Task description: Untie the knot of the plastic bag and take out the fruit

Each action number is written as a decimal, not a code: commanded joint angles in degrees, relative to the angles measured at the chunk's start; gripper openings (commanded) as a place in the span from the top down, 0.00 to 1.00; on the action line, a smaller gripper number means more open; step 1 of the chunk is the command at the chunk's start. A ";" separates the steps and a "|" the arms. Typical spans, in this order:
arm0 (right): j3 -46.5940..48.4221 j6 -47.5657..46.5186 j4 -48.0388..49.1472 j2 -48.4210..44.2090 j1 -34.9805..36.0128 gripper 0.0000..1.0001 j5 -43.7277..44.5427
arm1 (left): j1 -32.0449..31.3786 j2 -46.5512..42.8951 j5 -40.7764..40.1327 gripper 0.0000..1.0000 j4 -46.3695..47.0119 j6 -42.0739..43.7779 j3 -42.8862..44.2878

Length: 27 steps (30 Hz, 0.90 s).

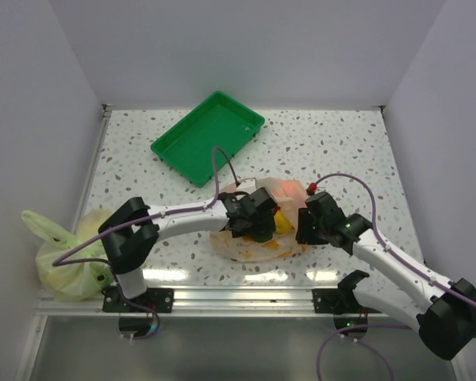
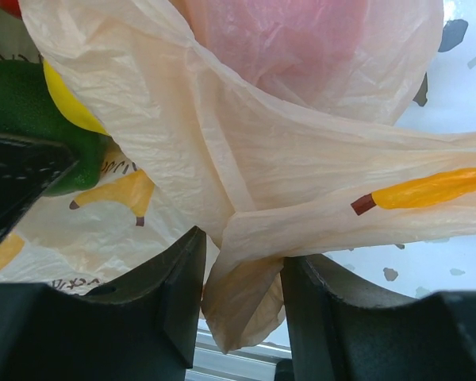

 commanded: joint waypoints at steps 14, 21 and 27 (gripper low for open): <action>-0.58 -1.77 4.07 -2.75 0.19 0.55 -2.64 | 2.75 6.39 1.50 0.22 1.87 -3.66 2.59; 0.57 -2.39 3.28 -3.10 0.19 0.56 -1.23 | 1.60 2.44 1.50 0.52 -0.77 5.93 2.86; 1.27 -2.74 2.23 -3.54 0.28 0.58 1.05 | -0.15 -4.77 5.09 0.60 -0.68 17.52 3.47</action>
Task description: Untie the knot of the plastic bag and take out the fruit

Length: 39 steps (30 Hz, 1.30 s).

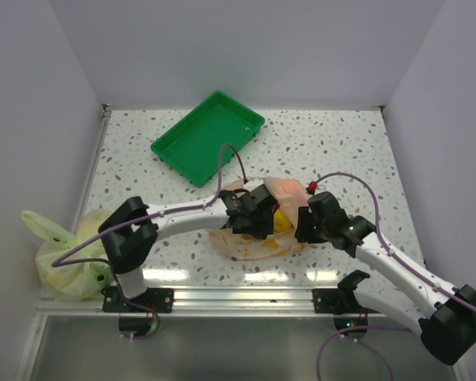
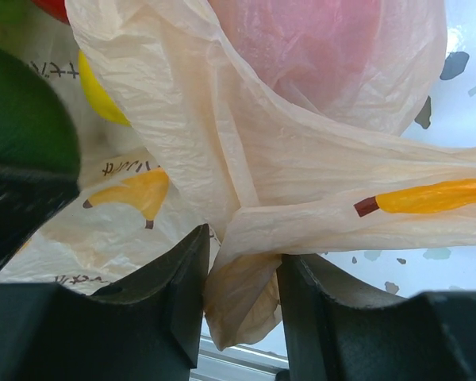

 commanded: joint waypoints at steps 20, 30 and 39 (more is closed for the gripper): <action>5.38 -2.90 -0.77 1.45 0.19 0.60 3.40 | 38.06 -4.74 12.06 0.64 3.86 23.80 15.85; 6.43 -3.34 -1.47 2.33 0.19 0.60 2.87 | 52.49 19.96 12.50 0.48 0.61 23.63 32.54; 6.61 -3.70 -1.83 1.37 0.10 0.57 3.49 | 52.94 17.09 11.18 0.00 1.57 26.35 32.75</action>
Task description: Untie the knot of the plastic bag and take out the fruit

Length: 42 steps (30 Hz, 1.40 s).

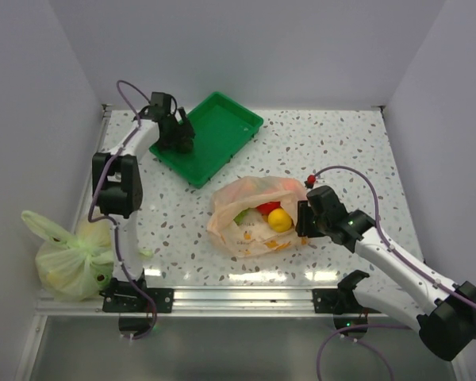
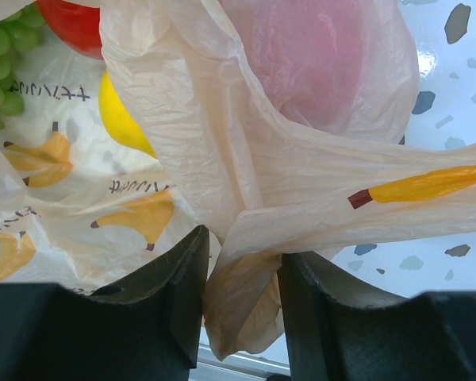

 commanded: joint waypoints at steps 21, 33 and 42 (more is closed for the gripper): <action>-0.13 2.07 0.37 -1.63 0.10 0.65 4.99 | -53.76 -34.47 -12.24 0.00 -3.97 -1.06 -22.35; -4.62 8.39 0.98 -4.10 0.10 1.00 4.30 | -57.22 -21.47 -13.47 0.03 1.67 -3.09 -21.48; -5.76 11.65 2.39 -6.20 0.01 1.00 4.73 | -57.13 -15.57 -18.48 0.00 5.87 -4.67 -20.07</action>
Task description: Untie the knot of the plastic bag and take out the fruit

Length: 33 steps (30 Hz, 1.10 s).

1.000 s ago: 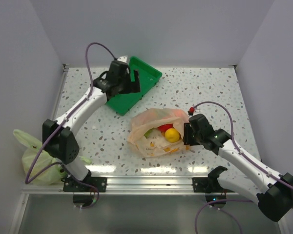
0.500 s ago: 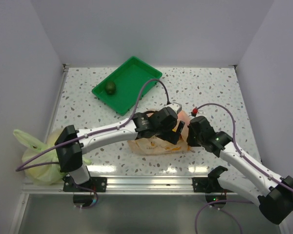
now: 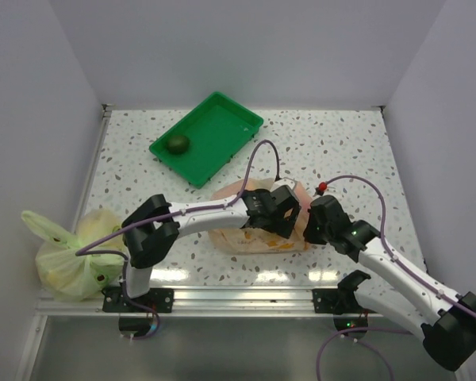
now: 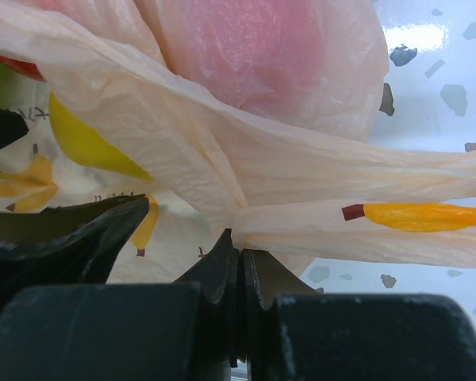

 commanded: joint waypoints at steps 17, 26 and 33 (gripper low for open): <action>0.01 1.75 4.10 -1.31 0.10 1.00 0.11 | 1.74 4.88 -3.86 0.23 10.66 -5.70 -0.78; 1.15 -0.01 2.62 -0.96 0.01 1.00 2.30 | 1.65 -6.01 -1.06 0.67 3.64 -2.37 -5.35; 2.38 -1.86 0.85 -0.87 0.01 1.00 4.77 | 2.70 -17.87 1.06 0.66 -5.24 0.09 -0.27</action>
